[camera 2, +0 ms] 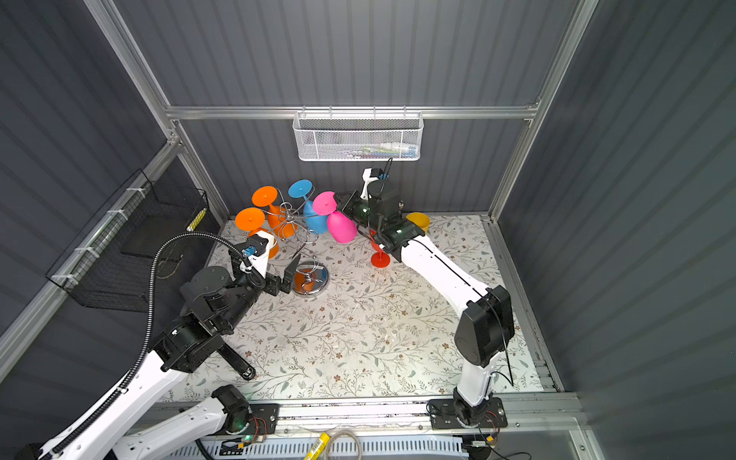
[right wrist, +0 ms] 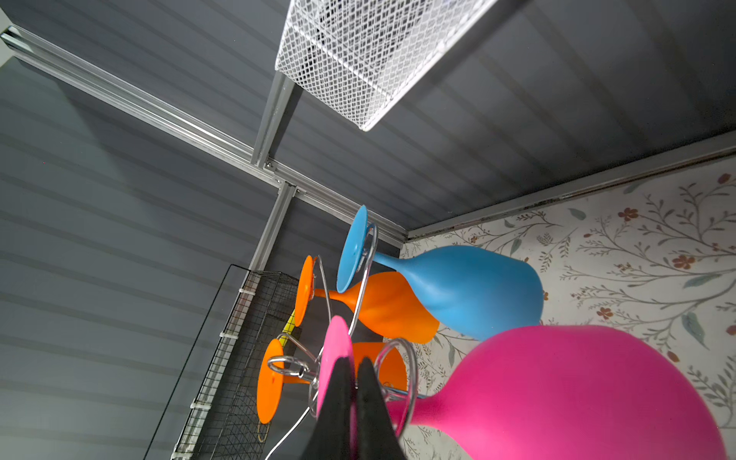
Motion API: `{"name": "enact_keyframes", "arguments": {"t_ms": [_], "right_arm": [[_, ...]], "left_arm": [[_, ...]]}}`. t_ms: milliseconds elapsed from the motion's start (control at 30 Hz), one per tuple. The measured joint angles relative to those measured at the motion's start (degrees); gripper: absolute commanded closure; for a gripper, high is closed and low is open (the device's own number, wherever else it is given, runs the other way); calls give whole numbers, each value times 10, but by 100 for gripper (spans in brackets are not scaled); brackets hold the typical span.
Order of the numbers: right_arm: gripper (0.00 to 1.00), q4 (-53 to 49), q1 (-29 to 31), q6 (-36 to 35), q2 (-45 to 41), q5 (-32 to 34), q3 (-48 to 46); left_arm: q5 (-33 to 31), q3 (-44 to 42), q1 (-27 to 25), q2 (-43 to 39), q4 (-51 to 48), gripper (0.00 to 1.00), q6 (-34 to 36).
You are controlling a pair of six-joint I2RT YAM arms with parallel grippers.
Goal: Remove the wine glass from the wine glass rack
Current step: 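Position the right gripper at the pink glass stem and close it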
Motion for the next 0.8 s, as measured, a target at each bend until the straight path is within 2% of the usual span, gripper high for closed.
{"name": "enact_keyframes", "arguments": {"t_ms": [533,800], "right_arm": [[100,-5,27,-7,0,5,-8],[100,-14,41,-13,20,12,23]], "left_arm": [[-4,0,0,-5,0,0,0],[-9,-1,0,-6,0,0,0]]}}
